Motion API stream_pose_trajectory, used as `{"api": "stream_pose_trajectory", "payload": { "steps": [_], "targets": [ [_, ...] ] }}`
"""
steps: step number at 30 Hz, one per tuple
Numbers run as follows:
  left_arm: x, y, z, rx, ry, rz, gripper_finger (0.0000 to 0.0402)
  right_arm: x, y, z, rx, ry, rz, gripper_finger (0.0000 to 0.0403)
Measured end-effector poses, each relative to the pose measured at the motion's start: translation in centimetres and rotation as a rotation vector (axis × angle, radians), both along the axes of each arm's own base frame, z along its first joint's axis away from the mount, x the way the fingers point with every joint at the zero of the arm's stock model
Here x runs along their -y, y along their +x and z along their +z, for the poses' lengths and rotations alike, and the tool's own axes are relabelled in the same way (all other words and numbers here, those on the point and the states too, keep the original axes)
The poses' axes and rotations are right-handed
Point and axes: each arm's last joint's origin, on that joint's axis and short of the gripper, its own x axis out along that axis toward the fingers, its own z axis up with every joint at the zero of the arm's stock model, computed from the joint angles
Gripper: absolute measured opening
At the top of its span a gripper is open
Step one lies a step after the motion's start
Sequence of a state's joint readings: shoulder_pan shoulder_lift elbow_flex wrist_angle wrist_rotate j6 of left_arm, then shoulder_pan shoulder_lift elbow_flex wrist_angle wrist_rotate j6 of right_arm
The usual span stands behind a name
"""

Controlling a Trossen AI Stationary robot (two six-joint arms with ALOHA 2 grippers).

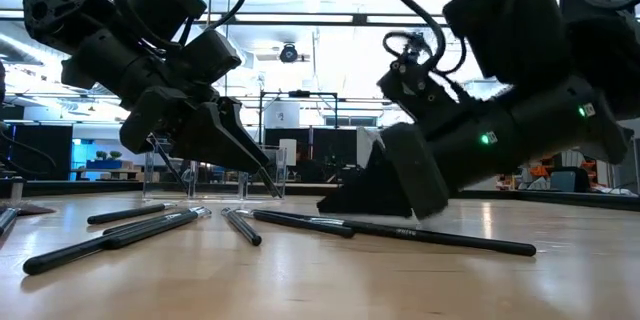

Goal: Put items in baskets/containers
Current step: Put the eyeshadow brush into the left section of the transparent organizer

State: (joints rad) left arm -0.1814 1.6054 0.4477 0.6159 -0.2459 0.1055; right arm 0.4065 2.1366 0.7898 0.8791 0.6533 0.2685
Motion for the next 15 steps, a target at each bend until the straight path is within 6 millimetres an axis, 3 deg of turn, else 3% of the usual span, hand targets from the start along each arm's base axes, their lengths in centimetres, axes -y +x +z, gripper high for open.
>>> {"api": "stream_pose_trajectory", "payload": {
  "steps": [3,15],
  "targets": [
    [0.0,0.0,-0.01,0.001,-0.014,0.009,0.0181,-0.24,0.29,1.26,0.068,0.011,0.012,0.0166],
    [0.0,-0.01,-0.01,0.001,-0.015,0.009,0.0181,-0.63,0.06,0.5,-0.019,0.083,0.151,0.0166]
  ]
}}
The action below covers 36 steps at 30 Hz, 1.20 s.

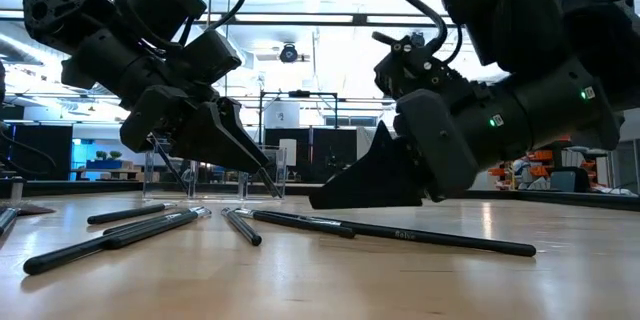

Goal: Put items in baskets/containers
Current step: Put the eyeshadow brush into the left section of the transparent organizer

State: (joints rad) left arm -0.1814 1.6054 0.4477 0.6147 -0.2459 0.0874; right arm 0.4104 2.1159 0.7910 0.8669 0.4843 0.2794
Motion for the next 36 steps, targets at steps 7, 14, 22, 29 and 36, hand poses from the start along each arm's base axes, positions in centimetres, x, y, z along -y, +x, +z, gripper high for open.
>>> {"api": "stream_pose_trajectory", "payload": {
  "steps": [7,14,22,29,36],
  "targets": [
    [0.0,0.0,0.0,0.0,0.0,0.0,0.0181,-0.3,-0.1,0.0,-0.004,0.018,0.04,0.0166],
    [0.0,0.0,0.0,0.001,0.0,0.0,0.0181,-0.5,0.1,-0.6,-0.022,0.053,0.042,0.0166],
    [0.0,0.0,0.0,-0.002,-0.005,0.003,0.0181,-0.8,1.3,-1.6,-0.037,-0.054,-0.01,0.0166],
    [0.0,0.0,0.0,-0.004,-0.015,0.009,0.0181,0.2,1.3,-1.9,-0.058,-0.121,-0.096,0.0166],
    [0.0,0.0,0.0,-0.004,-0.015,0.009,0.0181,1.4,1.5,-2.2,-0.079,-0.062,-0.167,0.0166]
  ]
}}
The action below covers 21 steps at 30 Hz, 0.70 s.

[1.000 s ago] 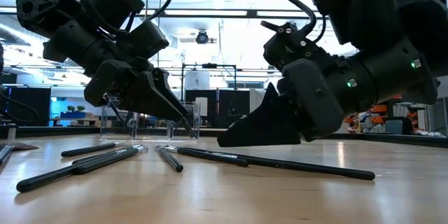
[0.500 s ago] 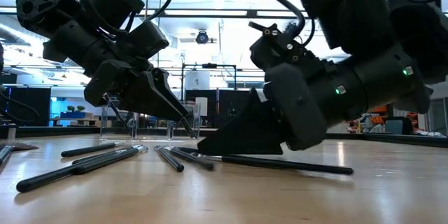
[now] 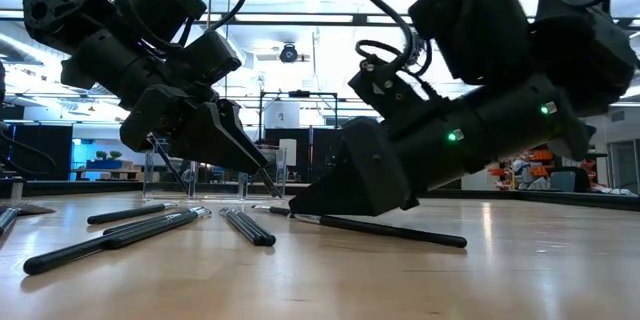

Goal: Put items in baskets/containers
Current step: Put the eyeshadow brush into the left section of the transparent organizer

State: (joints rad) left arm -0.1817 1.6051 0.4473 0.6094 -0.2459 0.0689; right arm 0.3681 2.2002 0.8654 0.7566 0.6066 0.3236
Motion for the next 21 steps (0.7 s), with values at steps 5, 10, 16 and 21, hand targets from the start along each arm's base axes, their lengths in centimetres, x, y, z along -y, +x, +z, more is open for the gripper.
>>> {"api": "stream_pose_trajectory", "payload": {
  "steps": [5,10,16,21],
  "targets": [
    [0.0,0.0,0.0,0.0,0.0,0.0,0.0181,0.7,-0.1,0.0,-0.028,-0.028,-0.061,0.0166],
    [0.0,0.0,0.0,0.0,0.0,0.0,0.0181,0.9,-0.2,1.4,-0.086,-0.084,0.007,0.0166],
    [0.0,0.0,0.0,0.0,-0.003,0.002,0.0181,2.0,-0.4,1.8,-0.163,0.054,0.008,0.0166],
    [0.0,0.0,0.0,0.0,-0.004,0.003,0.0181,2.3,-0.4,1.7,-0.165,0.121,-0.039,0.0166]
  ]
}}
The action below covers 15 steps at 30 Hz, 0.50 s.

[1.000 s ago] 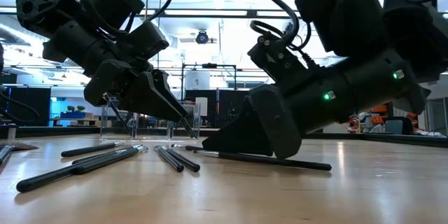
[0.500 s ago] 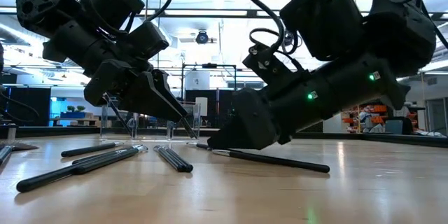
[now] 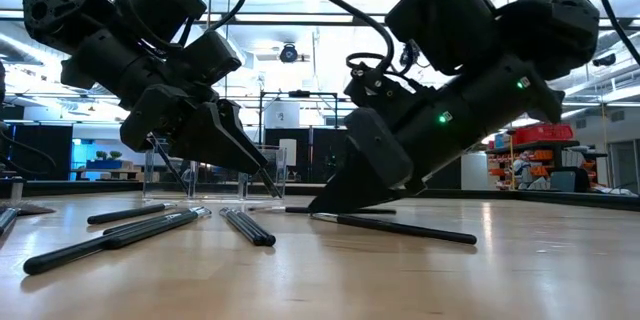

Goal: Put items in baskets/containers
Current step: Put the eyeshadow brush into the left section of the transparent organizer

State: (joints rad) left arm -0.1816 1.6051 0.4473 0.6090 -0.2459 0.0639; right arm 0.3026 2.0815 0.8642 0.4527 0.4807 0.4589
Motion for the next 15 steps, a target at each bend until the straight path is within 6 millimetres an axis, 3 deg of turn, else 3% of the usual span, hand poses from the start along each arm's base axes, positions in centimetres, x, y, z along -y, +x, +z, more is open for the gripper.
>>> {"api": "stream_pose_trajectory", "payload": {
  "steps": [10,15],
  "targets": [
    [0.0,0.0,0.0,0.0,0.0,0.0,0.0181,0.1,-0.1,0.0,-0.055,-0.112,0.065,0.0166],
    [0.0,0.0,0.0,0.0,0.0,0.0,0.0181,1.2,0.1,0.0,-0.067,-0.097,0.186,0.0166]
  ]
}}
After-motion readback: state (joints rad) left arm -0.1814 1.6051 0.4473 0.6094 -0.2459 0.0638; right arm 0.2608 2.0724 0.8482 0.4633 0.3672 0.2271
